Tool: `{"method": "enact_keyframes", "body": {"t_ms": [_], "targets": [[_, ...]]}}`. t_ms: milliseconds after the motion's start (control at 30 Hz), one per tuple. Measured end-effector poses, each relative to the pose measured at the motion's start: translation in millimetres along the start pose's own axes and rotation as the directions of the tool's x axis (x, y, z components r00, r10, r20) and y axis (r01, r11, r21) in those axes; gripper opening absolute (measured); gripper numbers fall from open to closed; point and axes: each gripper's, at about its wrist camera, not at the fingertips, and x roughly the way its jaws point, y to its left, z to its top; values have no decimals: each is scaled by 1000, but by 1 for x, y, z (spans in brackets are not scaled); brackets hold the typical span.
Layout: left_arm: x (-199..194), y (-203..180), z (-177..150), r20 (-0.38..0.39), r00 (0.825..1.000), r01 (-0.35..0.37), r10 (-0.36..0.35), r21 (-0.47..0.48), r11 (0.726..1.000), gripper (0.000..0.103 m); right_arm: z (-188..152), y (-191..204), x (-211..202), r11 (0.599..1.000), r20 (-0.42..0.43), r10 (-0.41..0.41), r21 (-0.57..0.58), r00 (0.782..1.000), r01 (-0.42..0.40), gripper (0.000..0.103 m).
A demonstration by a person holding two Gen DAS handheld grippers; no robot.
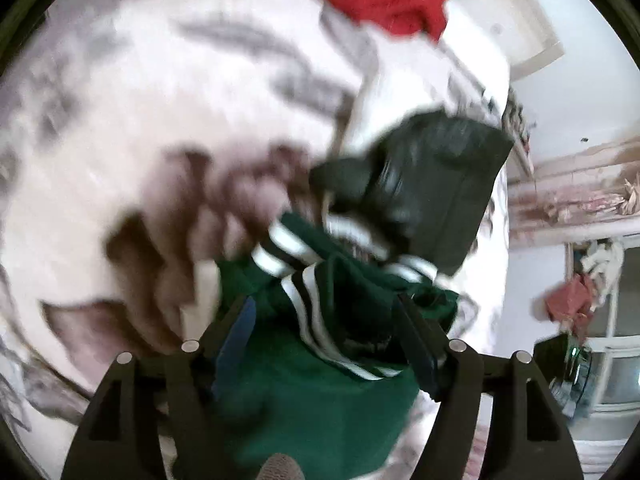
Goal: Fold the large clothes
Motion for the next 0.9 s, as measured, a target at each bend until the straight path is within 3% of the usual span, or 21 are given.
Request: {"method": "enact_keyframes", "body": {"t_ms": [100,233,367,500,633,733,767,833,900], "targets": [[-35,-3,-25,154,987,-58,50,48,997,70,-11,-16,-3,993,-21,-94,-80,995,92,90],[-48,16,-80,231,961,-160,149,30,987,70,-18,-44,20,981,-75,-124,-161,989,110,91],[-47,55,-154,230,947,-206,223,-96,974,70,-2,-70,63,975,-136,-26,-221,990,-5,93],[-43,93,-223,218,923,-264,317,-243,934,70,24,-77,120,953,-258,89,-258,962,-158,100],[-25,121,-259,152,909,-324,388,-328,888,70,42,-82,153,942,-343,152,-235,927,-241,103],[-13,136,-276,123,909,-323,399,-401,858,70,41,-80,151,946,-317,159,-223,935,-237,103],[-11,138,-280,117,904,-332,412,-415,847,70,37,-79,149,943,-299,163,-233,940,-237,100],[-9,140,-284,110,894,-351,434,-432,831,70,28,-84,141,949,-248,180,-212,952,-234,62],[-9,137,-285,107,884,-372,456,-432,822,70,16,-95,125,964,-168,213,-125,962,-235,47]]}}
